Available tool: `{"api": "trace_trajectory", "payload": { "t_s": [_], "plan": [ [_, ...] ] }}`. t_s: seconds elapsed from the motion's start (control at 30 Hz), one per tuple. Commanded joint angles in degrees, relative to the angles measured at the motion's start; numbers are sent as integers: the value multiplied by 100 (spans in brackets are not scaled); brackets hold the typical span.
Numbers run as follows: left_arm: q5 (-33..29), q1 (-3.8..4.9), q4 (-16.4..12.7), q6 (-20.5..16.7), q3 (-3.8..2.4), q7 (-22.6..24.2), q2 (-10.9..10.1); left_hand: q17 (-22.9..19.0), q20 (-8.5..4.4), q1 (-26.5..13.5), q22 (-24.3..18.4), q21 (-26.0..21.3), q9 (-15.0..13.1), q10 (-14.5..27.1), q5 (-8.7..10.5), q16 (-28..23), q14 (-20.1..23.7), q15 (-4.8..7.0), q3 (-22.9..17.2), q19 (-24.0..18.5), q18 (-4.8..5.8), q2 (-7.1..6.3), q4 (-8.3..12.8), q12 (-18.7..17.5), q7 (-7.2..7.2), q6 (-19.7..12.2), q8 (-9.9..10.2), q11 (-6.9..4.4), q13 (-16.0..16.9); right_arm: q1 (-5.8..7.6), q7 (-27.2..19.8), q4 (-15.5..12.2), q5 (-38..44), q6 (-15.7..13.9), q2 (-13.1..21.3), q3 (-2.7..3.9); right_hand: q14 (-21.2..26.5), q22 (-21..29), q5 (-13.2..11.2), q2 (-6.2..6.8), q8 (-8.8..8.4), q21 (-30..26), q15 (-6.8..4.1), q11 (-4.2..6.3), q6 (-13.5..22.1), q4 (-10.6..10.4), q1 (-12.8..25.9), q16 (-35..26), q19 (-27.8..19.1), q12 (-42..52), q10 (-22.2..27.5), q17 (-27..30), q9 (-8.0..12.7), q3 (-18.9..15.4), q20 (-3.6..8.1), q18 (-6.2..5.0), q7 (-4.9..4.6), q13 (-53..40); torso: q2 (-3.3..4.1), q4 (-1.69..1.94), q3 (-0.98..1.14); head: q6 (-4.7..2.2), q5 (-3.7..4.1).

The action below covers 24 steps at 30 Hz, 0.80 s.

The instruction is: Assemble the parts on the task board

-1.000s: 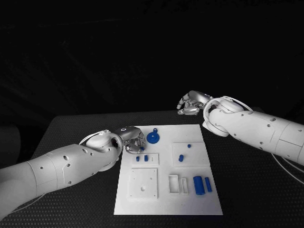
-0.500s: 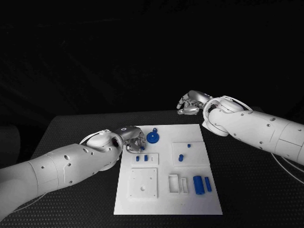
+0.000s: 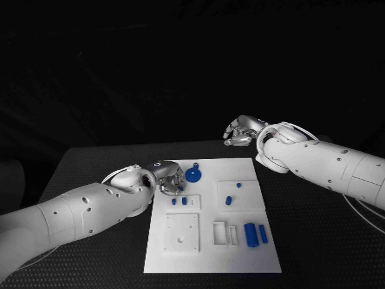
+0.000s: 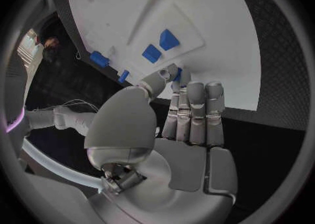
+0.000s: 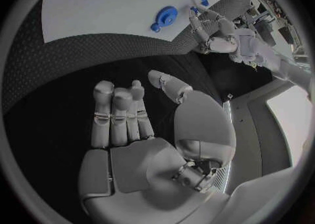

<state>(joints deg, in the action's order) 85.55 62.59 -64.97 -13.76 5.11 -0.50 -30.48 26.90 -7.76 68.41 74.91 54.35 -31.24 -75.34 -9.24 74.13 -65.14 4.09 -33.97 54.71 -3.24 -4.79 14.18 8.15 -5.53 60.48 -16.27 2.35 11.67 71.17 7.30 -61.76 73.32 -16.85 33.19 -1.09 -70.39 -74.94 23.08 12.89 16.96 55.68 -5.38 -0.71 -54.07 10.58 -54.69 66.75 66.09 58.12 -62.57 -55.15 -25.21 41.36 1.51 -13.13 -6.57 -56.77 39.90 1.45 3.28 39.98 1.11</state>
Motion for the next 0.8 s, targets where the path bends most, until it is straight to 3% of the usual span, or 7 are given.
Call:
{"api": "trace_trajectory", "payload": {
  "t_s": [0.03, 0.5, 0.73, 0.8],
  "plan": [
    [74, -13, -12, 441, 6, -65, 43, -1, -168, 2, 95, 19, -2, -42, -32, 26, -28, -3, -35, 0, -228, 38, 10, -22, -16, 30, -35, -3, 3, -2, -43, -4, 11, 63, -2, 3, -1, -34, 25, -36, 39, -37, -28, 17, -1, 21, 37, -30, -16, -28, 13, 7, -10, -14, 6, -186, -44, 10, -1, 5, -1, 3, 12],
    [255, -16, 66, 676, 50, -285, 164, 0, -168, 2, 98, 22, 4, -34, -26, 25, -22, -7, -38, -5, -224, 53, 15, -35, -20, 20, -28, 1, -2, -2, -44, -18, 11, 65, -2, 3, -1, -34, 26, -36, 39, -39, -28, 17, -1, 21, 39, -31, -15, -28, 14, 8, -11, -15, 6, -186, -44, 13, 3, 2, 1, -2, 26],
    [31, -38, 110, 324, 102, -55, 182, 2, -167, -26, 101, 27, 13, -28, 6, 28, -19, -13, -26, -5, -219, 57, 1, -52, -31, 1, -16, 8, -7, -2, -44, -28, 11, 65, 12, 3, -1, -35, 27, -37, 39, -40, -27, 17, 0, 22, 38, -31, -15, -27, 14, 9, -12, -15, 6, -187, -44, 15, 1, 2, -1, 8, 28],
    [-2, -40, 89, 273, 104, -19, 171, -4, -159, -37, 99, 16, 55, 53, 66, 7, 21, -41, -20, -31, -215, 15, 7, -109, -87, -170, 76, 36, -30, -2, -44, -37, 11, 67, 17, 3, -1, -35, 28, -37, 39, -41, -27, 17, 0, 22, 38, -31, -15, -27, 14, 9, -12, -15, 6, -186, -44, 15, 0, 4, -1, 6, 31]
  ]
}}
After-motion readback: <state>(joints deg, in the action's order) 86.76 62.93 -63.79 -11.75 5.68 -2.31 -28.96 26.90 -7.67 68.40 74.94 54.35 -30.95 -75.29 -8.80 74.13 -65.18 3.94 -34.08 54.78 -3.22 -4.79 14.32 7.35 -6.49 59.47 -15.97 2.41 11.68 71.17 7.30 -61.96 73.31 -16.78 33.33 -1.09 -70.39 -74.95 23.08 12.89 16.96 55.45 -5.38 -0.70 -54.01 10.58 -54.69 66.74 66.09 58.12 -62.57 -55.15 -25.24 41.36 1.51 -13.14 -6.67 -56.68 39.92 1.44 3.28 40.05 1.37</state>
